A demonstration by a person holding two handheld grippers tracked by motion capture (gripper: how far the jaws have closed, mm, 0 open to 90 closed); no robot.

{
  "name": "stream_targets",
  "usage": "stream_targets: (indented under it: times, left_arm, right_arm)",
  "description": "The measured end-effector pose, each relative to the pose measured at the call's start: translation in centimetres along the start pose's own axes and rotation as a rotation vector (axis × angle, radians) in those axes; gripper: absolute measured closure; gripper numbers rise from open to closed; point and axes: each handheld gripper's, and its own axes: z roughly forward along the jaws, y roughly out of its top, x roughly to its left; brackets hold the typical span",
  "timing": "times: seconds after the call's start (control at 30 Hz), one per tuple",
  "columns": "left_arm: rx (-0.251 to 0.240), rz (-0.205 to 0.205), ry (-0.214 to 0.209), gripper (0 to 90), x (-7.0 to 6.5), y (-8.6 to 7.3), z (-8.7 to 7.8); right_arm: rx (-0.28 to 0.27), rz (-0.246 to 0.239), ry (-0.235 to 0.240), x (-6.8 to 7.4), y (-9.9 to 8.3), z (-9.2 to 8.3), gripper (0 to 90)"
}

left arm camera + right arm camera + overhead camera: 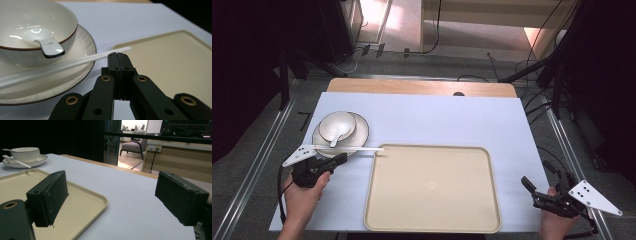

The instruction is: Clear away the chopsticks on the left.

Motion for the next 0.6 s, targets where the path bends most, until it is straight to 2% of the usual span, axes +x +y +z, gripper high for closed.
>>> stream_targets:
  times: [0.07,0.13,0.2,0.27,0.37,0.47,0.6]
  left_arm:
    - [0.018,-0.01,0.006,90.0,0.0,0.2,0.9]
    - [0.038,-0.003,0.032,90.0,-0.1,0.4,1.8]
    - [0.035,-0.005,0.058,90.0,-0.1,0.5,2.5]
    - [0.053,0.018,0.083,90.0,-0.2,0.7,3.2]
    - [0.074,0.049,0.104,90.0,-0.5,0.7,3.9]
    - [0.083,0.062,0.128,90.0,-0.6,0.7,4.4]
    - [0.079,0.048,0.147,90.0,-0.7,0.8,4.9]
  right_arm:
    - [0.006,0.004,0.003,0.1,0.0,0.0,11.7]
    - [0.002,-0.003,0.0,0.0,0.0,0.1,11.7]
    - [0.001,0.0,0.001,0.0,0.0,0.1,11.7]
    - [0.002,0.001,0.002,0.0,-0.1,0.1,11.7]
    - [0.003,0.004,0.004,0.0,-0.1,0.1,11.7]
    - [0.0,0.001,0.003,-0.1,-0.2,0.1,11.7]
    - [0.006,0.003,0.006,0.0,-0.2,0.1,11.7]
